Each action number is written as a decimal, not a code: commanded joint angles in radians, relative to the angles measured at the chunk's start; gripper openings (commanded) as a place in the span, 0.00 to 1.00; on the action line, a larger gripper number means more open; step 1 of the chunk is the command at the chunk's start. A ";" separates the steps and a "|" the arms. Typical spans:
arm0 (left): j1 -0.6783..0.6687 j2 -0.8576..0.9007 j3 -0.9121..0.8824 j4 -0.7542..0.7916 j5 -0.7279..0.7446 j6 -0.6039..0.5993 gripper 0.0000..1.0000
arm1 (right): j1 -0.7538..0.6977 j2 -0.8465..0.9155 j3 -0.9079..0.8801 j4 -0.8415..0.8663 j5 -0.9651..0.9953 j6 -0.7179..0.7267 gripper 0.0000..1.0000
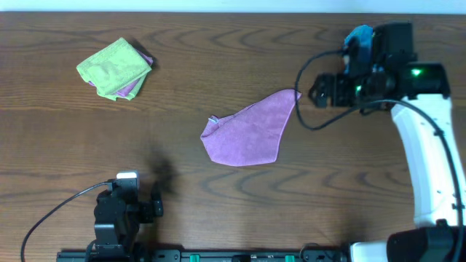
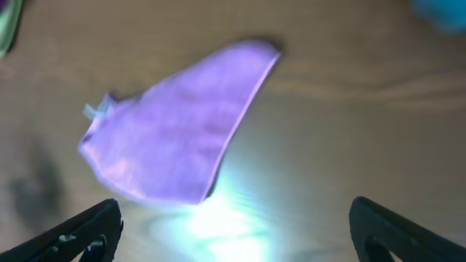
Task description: Fold the cloth
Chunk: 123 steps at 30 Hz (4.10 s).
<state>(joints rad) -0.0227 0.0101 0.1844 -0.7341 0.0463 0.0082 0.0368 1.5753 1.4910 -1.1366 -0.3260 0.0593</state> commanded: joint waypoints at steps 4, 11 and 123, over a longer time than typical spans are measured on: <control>-0.004 -0.006 -0.017 0.013 0.057 -0.042 0.95 | 0.006 0.001 -0.318 0.163 -0.293 -0.034 0.93; -0.004 -0.006 -0.017 0.033 0.085 -0.042 0.95 | 0.010 0.002 -0.587 0.423 -0.459 0.063 0.89; -0.004 -0.005 -0.017 0.048 0.230 -0.408 0.95 | 0.449 0.209 -0.444 0.878 -0.192 0.468 0.52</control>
<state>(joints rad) -0.0227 0.0105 0.1719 -0.6777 0.2668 -0.4179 0.4671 1.7588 1.0405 -0.2512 -0.5236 0.5159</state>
